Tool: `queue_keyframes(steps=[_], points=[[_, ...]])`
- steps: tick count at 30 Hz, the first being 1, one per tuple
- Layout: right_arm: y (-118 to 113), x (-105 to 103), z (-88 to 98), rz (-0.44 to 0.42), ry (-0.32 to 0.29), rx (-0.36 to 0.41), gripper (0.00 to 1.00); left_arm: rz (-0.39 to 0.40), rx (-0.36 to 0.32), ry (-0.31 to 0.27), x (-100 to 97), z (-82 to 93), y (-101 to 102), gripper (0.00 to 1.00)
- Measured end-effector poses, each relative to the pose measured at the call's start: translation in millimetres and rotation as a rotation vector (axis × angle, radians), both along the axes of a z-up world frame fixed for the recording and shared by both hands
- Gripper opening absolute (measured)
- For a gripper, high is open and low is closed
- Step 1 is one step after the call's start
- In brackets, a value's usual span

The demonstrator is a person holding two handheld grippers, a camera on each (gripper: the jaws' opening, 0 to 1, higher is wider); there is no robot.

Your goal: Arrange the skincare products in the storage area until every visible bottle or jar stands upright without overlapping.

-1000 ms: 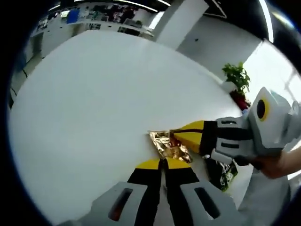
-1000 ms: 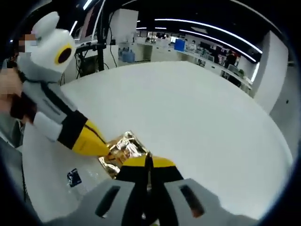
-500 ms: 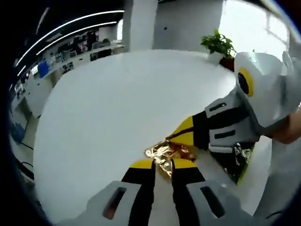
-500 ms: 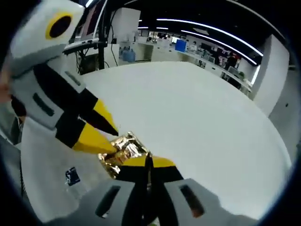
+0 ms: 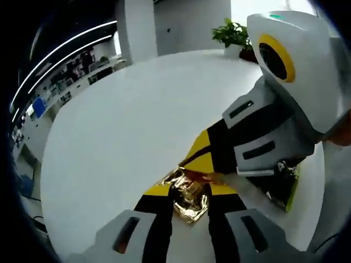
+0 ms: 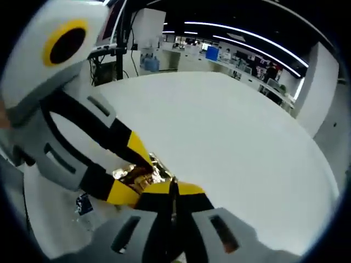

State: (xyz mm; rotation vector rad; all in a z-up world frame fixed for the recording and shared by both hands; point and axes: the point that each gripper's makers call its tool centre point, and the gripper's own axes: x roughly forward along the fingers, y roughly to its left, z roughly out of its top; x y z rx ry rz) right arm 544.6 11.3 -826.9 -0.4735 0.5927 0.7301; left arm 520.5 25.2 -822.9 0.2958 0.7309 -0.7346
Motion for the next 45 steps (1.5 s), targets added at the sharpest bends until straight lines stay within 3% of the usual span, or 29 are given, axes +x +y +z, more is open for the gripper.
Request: queue_keyframes(steps=[15, 34, 45], points=[[-1, 6, 13.3, 0.016, -0.053, -0.005, 0.15, -0.011, 0.011, 0.008, -0.5, -0.4, -1, 0.21], [-14, 2, 28.6, -0.007, -0.056, 0.017, 0.16, -0.007, 0.031, 0.026, -0.3, 1.1, 0, 0.23], [-16, -9, 43.5, 0.011, -0.068, 0.038, 0.23, 0.015, 0.043, 0.02, -6.0, 9.3, 4, 0.28]])
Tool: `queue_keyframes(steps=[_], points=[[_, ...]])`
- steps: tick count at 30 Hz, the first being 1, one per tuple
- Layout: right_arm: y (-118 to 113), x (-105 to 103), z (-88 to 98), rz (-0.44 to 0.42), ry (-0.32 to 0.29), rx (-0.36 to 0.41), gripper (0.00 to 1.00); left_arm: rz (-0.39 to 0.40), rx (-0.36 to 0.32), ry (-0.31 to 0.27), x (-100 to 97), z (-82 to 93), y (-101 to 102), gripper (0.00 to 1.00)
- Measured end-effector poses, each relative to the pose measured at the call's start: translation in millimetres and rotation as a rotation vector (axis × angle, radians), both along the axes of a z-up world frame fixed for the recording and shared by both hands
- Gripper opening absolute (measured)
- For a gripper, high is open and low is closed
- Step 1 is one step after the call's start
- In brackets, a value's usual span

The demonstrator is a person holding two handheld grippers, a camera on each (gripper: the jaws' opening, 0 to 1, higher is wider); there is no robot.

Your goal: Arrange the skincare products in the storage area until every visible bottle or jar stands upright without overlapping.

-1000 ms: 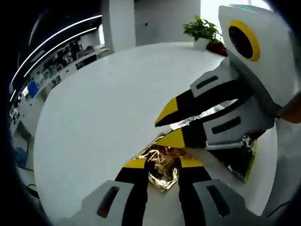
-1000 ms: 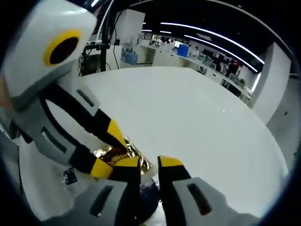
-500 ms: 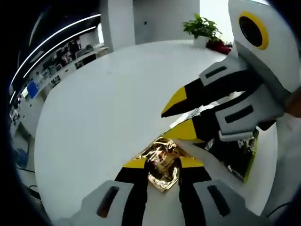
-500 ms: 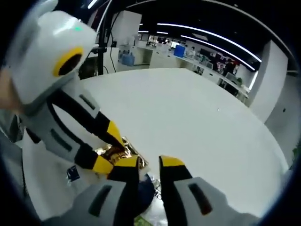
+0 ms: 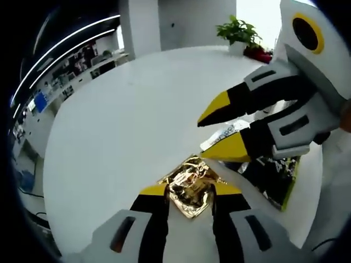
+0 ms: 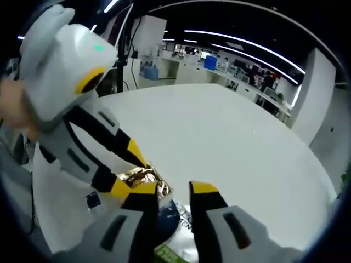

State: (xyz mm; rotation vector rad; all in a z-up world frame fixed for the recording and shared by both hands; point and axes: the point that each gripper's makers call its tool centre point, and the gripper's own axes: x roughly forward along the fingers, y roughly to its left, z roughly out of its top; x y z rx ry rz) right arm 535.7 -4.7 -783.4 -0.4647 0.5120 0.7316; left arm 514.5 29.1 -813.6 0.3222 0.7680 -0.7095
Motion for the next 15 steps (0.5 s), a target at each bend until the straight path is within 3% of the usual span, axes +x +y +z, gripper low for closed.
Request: queue_keyframes(steps=[15], points=[[-12, -40, 14.3, 0.026, 0.03, 0.068, 0.44, 0.017, -0.001, -0.01, -25.1, 21.4, 2, 0.46]])
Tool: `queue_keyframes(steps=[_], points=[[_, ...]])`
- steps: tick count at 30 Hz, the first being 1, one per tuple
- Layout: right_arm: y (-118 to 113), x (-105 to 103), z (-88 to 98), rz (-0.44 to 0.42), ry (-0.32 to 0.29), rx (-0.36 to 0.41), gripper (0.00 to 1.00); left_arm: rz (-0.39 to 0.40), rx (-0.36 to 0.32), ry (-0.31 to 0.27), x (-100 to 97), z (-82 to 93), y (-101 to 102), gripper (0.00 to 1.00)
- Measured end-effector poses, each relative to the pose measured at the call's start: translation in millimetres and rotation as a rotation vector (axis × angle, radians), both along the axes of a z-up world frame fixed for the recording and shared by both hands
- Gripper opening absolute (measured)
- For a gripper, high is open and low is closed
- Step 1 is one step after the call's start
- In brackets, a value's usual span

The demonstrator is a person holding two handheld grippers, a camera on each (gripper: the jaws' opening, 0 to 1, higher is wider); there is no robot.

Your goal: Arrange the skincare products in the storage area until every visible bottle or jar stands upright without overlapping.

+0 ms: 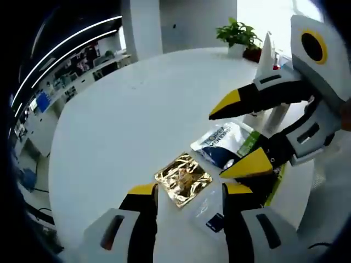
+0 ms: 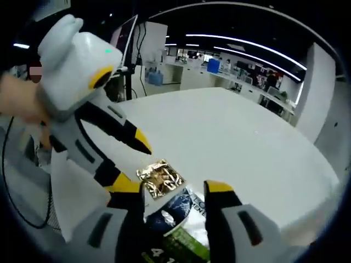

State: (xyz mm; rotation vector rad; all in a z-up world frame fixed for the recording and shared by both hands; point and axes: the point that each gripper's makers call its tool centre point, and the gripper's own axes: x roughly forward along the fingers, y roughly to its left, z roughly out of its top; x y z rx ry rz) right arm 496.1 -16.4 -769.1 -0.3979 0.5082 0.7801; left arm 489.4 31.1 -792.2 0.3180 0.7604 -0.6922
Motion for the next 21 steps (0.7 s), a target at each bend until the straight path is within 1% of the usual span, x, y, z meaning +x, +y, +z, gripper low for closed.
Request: queue_keyframes(steps=[6, 9, 13, 15, 17, 21], points=[[-9, -26, 6.5, 0.027, 0.032, 0.038, 0.54, 0.012, -0.004, 0.006, -13.4, 6.9, 2, 0.53], [-13, -40, 13.9, 0.045, 0.033, 0.059, 0.57, 0.019, -0.01, 0.01, -21.0, 10.7, 2, 0.56], [-20, -60, 29.0, 0.057, 0.022, 0.09, 0.62, 0.029, -0.02, 0.013, -32.7, 16.9, 2, 0.6], [-25, -70, 36.6, 0.057, 0.017, 0.11, 0.64, 0.04, -0.03, 0.016, -39.1, 20.5, 2, 0.62], [-32, -81, 42.2, 0.05, 0.026, 0.137, 0.68, 0.055, -0.046, 0.021, -46.3, 23.5, 3, 0.63], [-54, -100, 49.5, 0.021, 0.041, 0.152, 0.74, 0.072, -0.059, 0.029, -60.0, 26.7, 5, 0.66]])
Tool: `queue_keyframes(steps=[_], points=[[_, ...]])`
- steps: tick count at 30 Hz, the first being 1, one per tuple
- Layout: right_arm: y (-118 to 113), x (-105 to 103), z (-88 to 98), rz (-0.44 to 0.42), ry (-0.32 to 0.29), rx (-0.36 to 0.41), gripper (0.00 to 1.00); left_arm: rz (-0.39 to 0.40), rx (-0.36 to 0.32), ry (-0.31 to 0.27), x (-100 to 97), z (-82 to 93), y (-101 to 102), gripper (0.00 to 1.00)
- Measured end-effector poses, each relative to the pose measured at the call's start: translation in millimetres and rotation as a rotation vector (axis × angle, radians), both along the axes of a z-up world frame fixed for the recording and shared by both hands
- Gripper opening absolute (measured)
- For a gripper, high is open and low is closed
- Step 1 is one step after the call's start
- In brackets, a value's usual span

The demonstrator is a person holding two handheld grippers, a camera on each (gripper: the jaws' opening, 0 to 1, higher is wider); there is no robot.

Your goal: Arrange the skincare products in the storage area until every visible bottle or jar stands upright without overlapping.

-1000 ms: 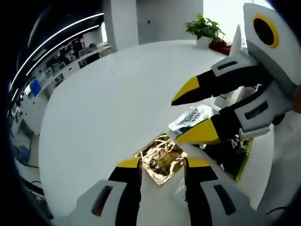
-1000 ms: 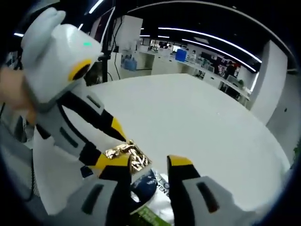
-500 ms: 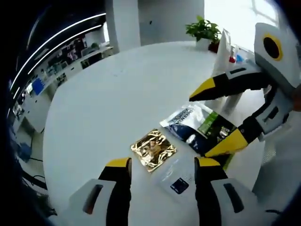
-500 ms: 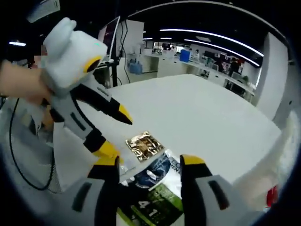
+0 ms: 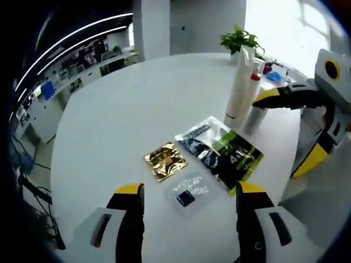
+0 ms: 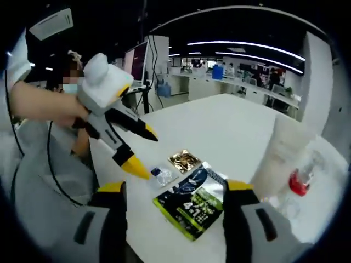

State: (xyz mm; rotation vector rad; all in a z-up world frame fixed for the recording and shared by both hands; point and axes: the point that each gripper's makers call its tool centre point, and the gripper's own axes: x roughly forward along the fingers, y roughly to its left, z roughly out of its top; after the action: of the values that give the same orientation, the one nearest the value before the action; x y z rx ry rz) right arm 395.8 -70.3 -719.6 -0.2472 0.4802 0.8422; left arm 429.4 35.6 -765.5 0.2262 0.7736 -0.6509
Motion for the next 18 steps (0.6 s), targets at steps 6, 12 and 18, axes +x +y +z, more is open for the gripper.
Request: queue_keyframes(steps=[6, 12, 18], points=[[-43, -15, 16.9, -0.103, 0.003, 0.044, 0.82, 0.022, -0.055, 0.01, -20.1, 12.1, -2, 0.75], [-92, -22, 20.9, -0.252, 0.02, 0.068, 0.87, 0.043, -0.086, 0.006, -36.2, 23.0, -3, 0.82], [-123, -33, 26.0, -0.355, 0.016, 0.099, 0.9, 0.07, -0.102, -0.002, -52.7, 27.3, -2, 0.91]])
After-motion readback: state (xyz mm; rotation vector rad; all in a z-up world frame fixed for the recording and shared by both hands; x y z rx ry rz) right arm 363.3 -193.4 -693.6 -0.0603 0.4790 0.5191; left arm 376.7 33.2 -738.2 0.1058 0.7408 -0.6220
